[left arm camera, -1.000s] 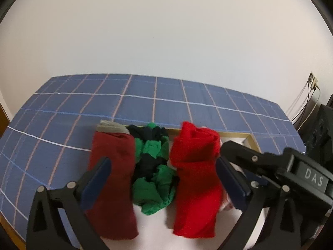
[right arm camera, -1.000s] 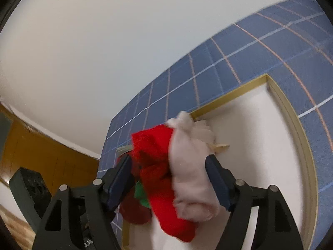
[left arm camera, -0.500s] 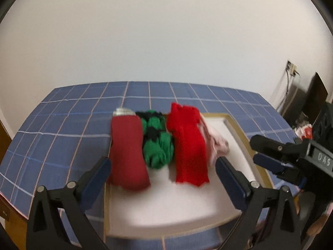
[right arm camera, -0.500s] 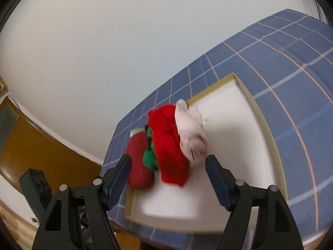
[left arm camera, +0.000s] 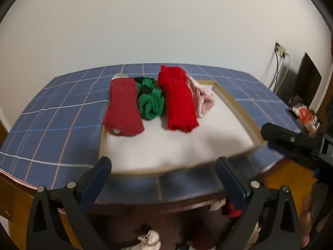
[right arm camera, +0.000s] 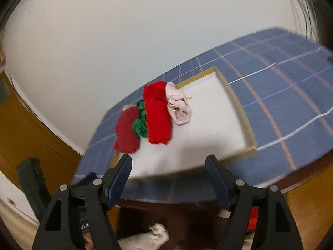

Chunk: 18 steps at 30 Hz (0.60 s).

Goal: Take underwear out of drawer
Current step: 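Move both tools back down into the open drawer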

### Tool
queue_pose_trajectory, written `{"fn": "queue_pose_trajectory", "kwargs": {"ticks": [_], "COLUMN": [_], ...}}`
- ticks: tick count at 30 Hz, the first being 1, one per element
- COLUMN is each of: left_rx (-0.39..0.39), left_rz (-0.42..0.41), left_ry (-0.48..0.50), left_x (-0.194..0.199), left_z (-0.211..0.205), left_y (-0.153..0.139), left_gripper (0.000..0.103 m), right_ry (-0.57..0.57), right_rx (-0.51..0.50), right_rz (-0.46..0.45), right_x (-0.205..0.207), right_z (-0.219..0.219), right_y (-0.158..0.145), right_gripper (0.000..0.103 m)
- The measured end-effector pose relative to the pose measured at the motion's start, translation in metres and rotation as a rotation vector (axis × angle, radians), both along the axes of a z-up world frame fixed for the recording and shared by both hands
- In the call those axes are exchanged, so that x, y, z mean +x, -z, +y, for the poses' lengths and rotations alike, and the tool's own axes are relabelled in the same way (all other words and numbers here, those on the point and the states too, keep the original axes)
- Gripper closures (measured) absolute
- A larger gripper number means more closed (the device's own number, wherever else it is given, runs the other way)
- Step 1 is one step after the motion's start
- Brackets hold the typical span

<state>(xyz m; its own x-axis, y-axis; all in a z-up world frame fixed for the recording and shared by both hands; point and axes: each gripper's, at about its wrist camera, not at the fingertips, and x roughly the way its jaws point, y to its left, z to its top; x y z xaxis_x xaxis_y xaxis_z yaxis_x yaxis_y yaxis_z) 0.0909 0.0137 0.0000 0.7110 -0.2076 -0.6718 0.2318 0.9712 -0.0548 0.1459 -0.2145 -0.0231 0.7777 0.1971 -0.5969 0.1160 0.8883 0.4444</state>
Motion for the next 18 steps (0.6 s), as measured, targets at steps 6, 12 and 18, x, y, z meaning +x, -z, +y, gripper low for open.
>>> {"fn": "queue_pose_trajectory", "kwargs": {"ticks": [6,12,18], "left_rx": [0.066,0.138,0.215], "left_rz": [0.018,0.05,0.104], "left_ry": [0.02,0.041,0.079], "left_x": [-0.027,-0.046,-0.062], "left_z": [0.012,0.017,0.021], "left_y": [0.017,0.036,0.059], "left_gripper": [0.001,0.001,0.001], "right_ry": [-0.002,-0.033,-0.057], "right_rx": [-0.15,-0.18,-0.182], "right_rz": [0.005,0.035,0.084], "right_x": [-0.041,-0.07,-0.092], "right_z": [0.016,0.028,0.033], "right_y": [0.009,0.029,0.054], "right_gripper": [0.028,0.028,0.028]}}
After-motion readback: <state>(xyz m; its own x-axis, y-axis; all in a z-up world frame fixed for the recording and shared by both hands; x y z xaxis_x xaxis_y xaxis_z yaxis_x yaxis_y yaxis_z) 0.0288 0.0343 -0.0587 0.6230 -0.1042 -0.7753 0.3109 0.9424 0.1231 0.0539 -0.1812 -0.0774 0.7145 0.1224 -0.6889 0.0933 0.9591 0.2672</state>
